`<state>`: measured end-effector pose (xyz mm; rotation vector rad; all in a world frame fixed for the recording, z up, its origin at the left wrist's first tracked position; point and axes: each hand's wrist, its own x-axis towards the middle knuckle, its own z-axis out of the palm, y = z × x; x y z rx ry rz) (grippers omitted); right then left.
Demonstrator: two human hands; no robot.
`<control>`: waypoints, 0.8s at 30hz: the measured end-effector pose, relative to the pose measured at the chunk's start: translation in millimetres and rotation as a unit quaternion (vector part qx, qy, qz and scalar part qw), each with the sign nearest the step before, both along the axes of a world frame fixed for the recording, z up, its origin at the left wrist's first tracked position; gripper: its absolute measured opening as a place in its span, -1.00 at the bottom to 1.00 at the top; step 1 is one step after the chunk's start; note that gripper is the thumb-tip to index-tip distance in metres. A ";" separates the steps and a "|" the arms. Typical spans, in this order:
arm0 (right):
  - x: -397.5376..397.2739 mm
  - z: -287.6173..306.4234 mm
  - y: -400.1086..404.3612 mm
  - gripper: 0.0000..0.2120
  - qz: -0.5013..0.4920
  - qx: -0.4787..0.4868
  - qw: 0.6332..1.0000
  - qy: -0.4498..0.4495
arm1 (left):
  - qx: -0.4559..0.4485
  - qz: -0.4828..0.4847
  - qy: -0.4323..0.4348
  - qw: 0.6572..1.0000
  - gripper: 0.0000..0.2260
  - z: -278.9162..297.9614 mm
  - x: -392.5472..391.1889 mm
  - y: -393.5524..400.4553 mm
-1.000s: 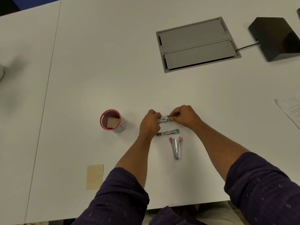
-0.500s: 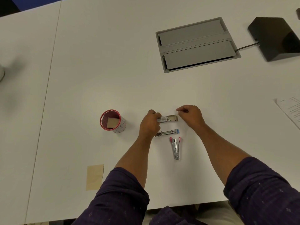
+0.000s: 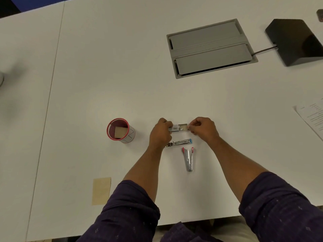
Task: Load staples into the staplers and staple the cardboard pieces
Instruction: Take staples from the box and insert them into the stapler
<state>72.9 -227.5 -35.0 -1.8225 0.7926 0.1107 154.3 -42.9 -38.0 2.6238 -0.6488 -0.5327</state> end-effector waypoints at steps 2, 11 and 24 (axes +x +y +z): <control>0.2 -0.6 1.5 -0.92 0.010 -0.017 1.000 0.005 | 0.001 0.001 -0.001 1.000 -0.70 0.0 -0.2 0.2; 7.9 -3.6 11.8 -0.93 0.016 -0.040 0.999 0.026 | -0.001 0.002 -0.009 1.000 -0.71 -2.3 0.3 1.4; 12.9 -8.6 27.0 -0.95 0.050 -0.048 0.998 0.015 | -0.009 -0.002 -0.005 1.000 -0.62 -4.6 2.2 1.0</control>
